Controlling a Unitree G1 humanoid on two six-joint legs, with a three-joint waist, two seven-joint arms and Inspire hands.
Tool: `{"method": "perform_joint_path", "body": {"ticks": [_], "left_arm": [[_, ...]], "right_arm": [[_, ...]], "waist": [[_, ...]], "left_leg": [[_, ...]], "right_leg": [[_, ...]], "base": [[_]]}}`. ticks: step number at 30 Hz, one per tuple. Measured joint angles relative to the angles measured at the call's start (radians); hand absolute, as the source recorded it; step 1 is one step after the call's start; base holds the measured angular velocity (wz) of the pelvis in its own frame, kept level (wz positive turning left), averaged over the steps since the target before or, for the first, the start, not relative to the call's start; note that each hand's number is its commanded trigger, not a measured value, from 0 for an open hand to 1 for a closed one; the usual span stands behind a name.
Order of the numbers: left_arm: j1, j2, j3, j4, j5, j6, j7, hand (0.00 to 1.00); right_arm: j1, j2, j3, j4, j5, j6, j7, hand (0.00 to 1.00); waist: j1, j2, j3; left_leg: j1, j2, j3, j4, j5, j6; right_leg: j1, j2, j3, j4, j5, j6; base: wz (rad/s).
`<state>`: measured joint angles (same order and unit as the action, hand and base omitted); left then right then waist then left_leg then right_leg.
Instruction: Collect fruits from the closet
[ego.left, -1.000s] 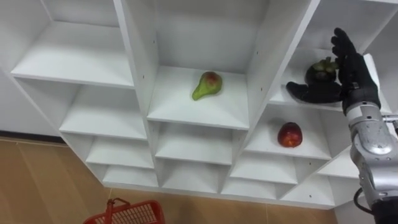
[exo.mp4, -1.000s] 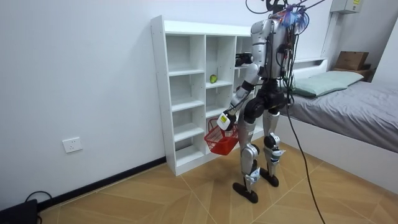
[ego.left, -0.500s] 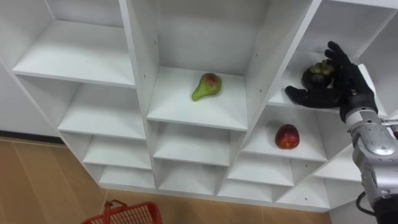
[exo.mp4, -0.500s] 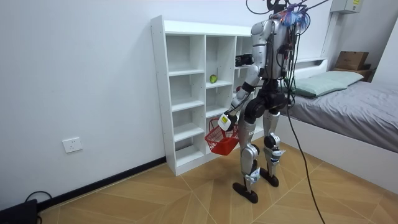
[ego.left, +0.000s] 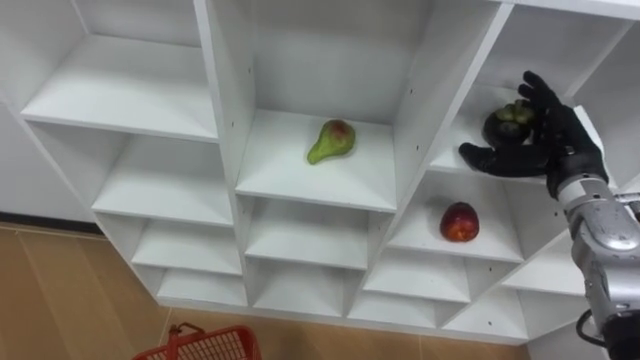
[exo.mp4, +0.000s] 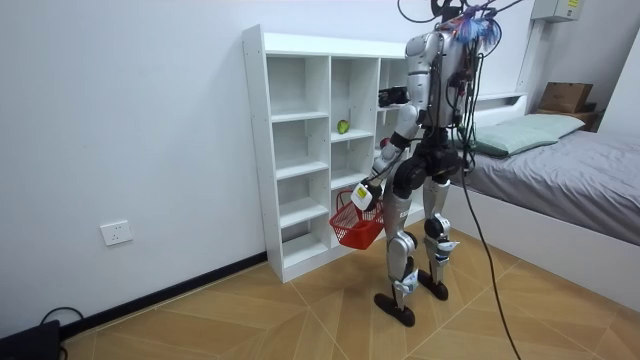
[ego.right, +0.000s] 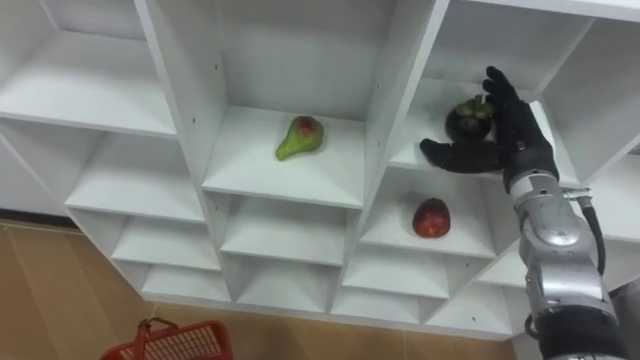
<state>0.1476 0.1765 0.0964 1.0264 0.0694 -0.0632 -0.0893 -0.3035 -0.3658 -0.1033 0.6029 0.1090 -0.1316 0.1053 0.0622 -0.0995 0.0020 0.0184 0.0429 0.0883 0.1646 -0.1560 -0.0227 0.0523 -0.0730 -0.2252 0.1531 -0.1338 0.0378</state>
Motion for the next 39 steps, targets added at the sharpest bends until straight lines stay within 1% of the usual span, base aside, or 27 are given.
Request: {"method": "perform_joint_path", "body": {"ticks": [1, 2, 3, 4, 5, 11, 14, 18, 26, 30, 35, 36, 39], "left_arm": [[-0.001, 0.0, 0.0, 0.002, 0.0, 0.0, 0.0, 1.0], [-0.001, 0.0, 0.0, 0.005, 0.0, 0.0, 0.001, 1.0], [0.0, 0.0, 0.001, 0.006, 0.0, 0.0, 0.002, 1.0], [-0.001, 0.0, 0.001, 0.007, 0.0, 0.0, 0.002, 1.0], [-0.001, 0.0, 0.001, 0.008, 0.0, 0.0, 0.002, 1.0], [-0.002, 0.0, 0.0, 0.013, 0.001, -0.001, 0.004, 1.0], [-0.003, 0.0, -0.001, 0.015, 0.001, -0.001, 0.014, 1.0], [-0.002, 0.0, -0.003, 0.015, 0.001, 0.0, 0.018, 1.0], [-0.003, 0.0, -0.003, 0.015, 0.001, 0.006, 0.014, 1.0], [-0.003, 0.0, -0.002, 0.015, 0.001, 0.012, 0.014, 1.0], [-0.003, 0.0, -0.002, 0.015, 0.001, 0.012, 0.01, 1.0], [-0.003, 0.0, -0.001, 0.015, 0.001, 0.012, 0.008, 1.0], [-0.004, 0.0, 0.0, 0.015, 0.002, 0.012, 0.0, 1.0]], "right_arm": [[-0.001, 0.0, 0.0, 0.002, 0.0, 0.0, 0.0, 0.0], [-0.002, 0.0, 0.0, 0.004, 0.0, -0.001, 0.001, 0.18], [-0.002, 0.0, -0.001, 0.005, -0.001, -0.001, 0.002, 0.58], [-0.002, 0.0, -0.001, 0.006, -0.001, -0.002, 0.002, 0.73], [-0.002, 0.0, -0.004, 0.007, 0.0, -0.004, 0.005, 1.0], [-0.002, -0.008, -0.044, 0.018, 0.0, -0.012, -0.001, 1.0], [-0.001, -0.023, -0.047, 0.02, 0.001, -0.013, -0.003, 1.0], [-0.001, -0.025, -0.049, 0.019, -0.005, -0.019, -0.009, 1.0], [-0.002, -0.024, -0.048, 0.019, -0.004, -0.004, -0.008, 1.0], [-0.003, -0.022, -0.048, 0.019, 0.005, -0.007, 0.006, 1.0], [-0.002, -0.019, -0.046, 0.019, 0.005, -0.004, 0.009, 1.0], [-0.002, -0.017, -0.047, 0.019, 0.005, -0.002, 0.009, 1.0], [-0.002, -0.015, -0.046, 0.019, 0.005, -0.003, 0.008, 1.0]], "waist": [[0.0, 0.0, -0.0002], [0.0, 0.0, -0.0003], [0.0, 0.0, -0.0003], [0.0, 0.0, -0.0003], [0.0, 0.0, -0.0002], [0.001, 0.003, 0.0004], [0.0, 0.007, 0.0022], [0.0, 0.011, 0.004], [0.003, 0.022, 0.0024], [0.003, 0.027, -0.0008], [0.001, 0.029, -0.0009], [0.001, 0.026, -0.0021], [0.003, 0.025, -0.0023]], "left_leg": [[0.0, 0.0, 0.0, 0.0, 0.0, 0.0], [0.001, 0.0, 0.0, 0.0, 0.0, 0.0], [0.002, 0.0, 0.0, 0.001, 0.0, 0.0], [0.003, 0.0, 0.0, 0.001, 0.0, 0.0], [0.003, 0.0, 0.0, 0.001, 0.0, 0.0], [0.005, 0.0, -0.001, 0.002, 0.0, 0.0], [0.007, 0.0, 0.0, 0.002, 0.0, 0.0], [0.007, 0.0, 0.0, 0.001, 0.0, 0.0], [0.007, 0.0, 0.001, 0.0, 0.0, 0.0], [0.008, 0.0, 0.001, 0.0, 0.0, 0.0], [0.01, 0.0, 0.002, 0.003, 0.0, 0.0], [0.01, 0.0, 0.003, 0.003, 0.0, 0.0], [0.01, 0.001, 0.005, 0.004, 0.0, 0.0]], "right_leg": [[0.0, 0.0, 0.0, 0.0, 0.0, 0.0], [0.001, 0.0, 0.0, 0.0, 0.0, 0.0], [0.001, 0.0, 0.0, 0.0, 0.0, 0.0], [0.001, 0.0, 0.0, 0.0, 0.0, 0.0], [0.0, 0.0, 0.0, 0.0, 0.0, 0.0], [0.001, 0.0, 0.0, 0.001, 0.0, 0.0], [0.002, 0.0, 0.001, 0.001, 0.0, 0.0], [0.003, 0.0, 0.001, 0.001, 0.0, 0.0], [0.002, 0.0, 0.001, 0.001, 0.0, 0.0], [0.003, 0.0, 0.001, 0.002, 0.0, 0.0], [0.004, 0.0, 0.001, 0.004, 0.0, -0.001], [0.003, 0.0, 0.002, 0.005, 0.0, -0.001], [0.001, 0.0, 0.004, 0.007, 0.001, -0.001]], "base": [[0.0], [0.0], [0.0], [0.0], [0.0], [0.0], [0.0], [0.0], [0.0], [0.0], [0.0], [0.0], [0.0]]}}
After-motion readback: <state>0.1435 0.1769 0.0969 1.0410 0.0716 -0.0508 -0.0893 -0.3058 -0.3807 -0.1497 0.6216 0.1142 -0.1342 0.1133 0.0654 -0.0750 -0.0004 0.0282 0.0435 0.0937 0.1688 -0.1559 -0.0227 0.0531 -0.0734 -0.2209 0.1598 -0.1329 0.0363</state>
